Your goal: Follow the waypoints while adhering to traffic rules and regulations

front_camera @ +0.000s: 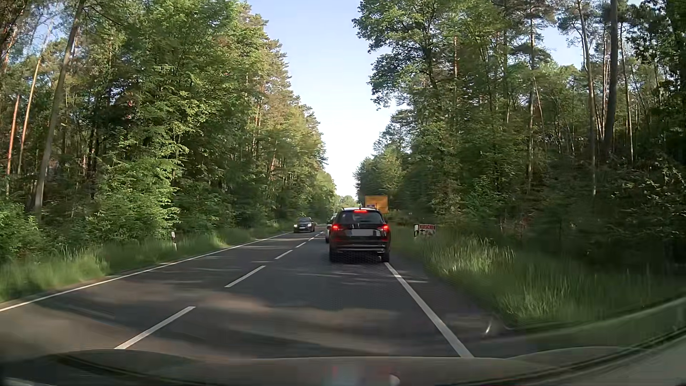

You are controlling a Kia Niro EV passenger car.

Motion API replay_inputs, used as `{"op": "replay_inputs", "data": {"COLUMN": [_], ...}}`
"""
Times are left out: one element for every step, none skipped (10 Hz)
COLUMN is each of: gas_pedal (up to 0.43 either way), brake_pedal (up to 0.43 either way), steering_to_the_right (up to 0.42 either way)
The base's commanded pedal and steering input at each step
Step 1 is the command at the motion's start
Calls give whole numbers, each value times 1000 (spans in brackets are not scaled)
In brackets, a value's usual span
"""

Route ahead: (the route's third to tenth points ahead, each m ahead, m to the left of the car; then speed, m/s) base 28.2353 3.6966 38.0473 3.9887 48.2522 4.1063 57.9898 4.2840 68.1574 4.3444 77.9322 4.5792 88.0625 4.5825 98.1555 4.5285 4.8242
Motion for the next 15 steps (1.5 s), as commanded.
{"op": "replay_inputs", "data": {"gas_pedal": [0, 0, 0, 0, 0, 0, 0, 0, 0, 0, 0, 0, 0, 0, 0], "brake_pedal": [0, 0, 0, 0, 0, 0, 0, 0, 0, 0, 0, 0, 0, 0, 0], "steering_to_the_right": [0, 0, 0, -1, -1, -2, -3, -4, -4, -4, -4, -5, -5, -5, -5]}}
